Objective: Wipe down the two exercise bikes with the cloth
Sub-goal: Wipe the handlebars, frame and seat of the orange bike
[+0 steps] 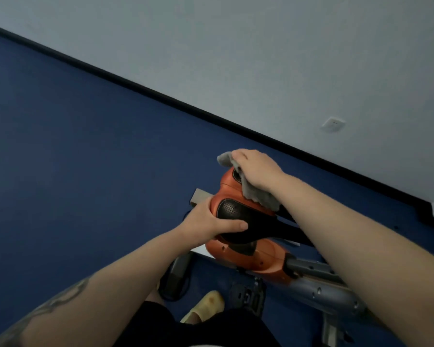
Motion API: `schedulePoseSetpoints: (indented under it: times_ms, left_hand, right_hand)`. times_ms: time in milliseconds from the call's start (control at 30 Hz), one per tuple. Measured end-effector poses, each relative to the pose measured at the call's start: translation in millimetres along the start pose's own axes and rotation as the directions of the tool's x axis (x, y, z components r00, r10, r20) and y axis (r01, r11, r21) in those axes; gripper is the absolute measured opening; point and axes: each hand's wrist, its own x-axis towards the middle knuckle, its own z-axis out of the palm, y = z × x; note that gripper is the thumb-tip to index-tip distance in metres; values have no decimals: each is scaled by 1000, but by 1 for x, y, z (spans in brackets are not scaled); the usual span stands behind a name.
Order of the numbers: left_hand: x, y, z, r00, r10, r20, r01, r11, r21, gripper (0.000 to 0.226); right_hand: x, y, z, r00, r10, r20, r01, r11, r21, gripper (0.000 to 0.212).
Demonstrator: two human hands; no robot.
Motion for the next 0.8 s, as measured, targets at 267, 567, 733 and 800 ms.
schedulePoseSetpoints:
  times_ms: [267, 567, 733, 800]
  left_hand:
    - [4, 0, 0, 1000, 8, -7, -8, 999, -36, 54]
    - [1, 0, 0, 999, 22, 23, -20, 997, -75, 49]
    - [1, 2, 1, 1000, 30, 1, -30, 997, -68, 53]
    - [1, 0, 1, 1000, 29, -1, -29, 998, -64, 54]
  right_hand:
    - [-36, 37, -5, 943, -327, -52, 331, 933, 142, 35]
    - [-51, 26, 10, 898, -428, -99, 396, 886, -239, 46]
    - [-28, 37, -7, 982, -180, -63, 190, 952, 238, 33]
    - [-12, 17, 1, 993, 25, -113, -6, 985, 172, 32]
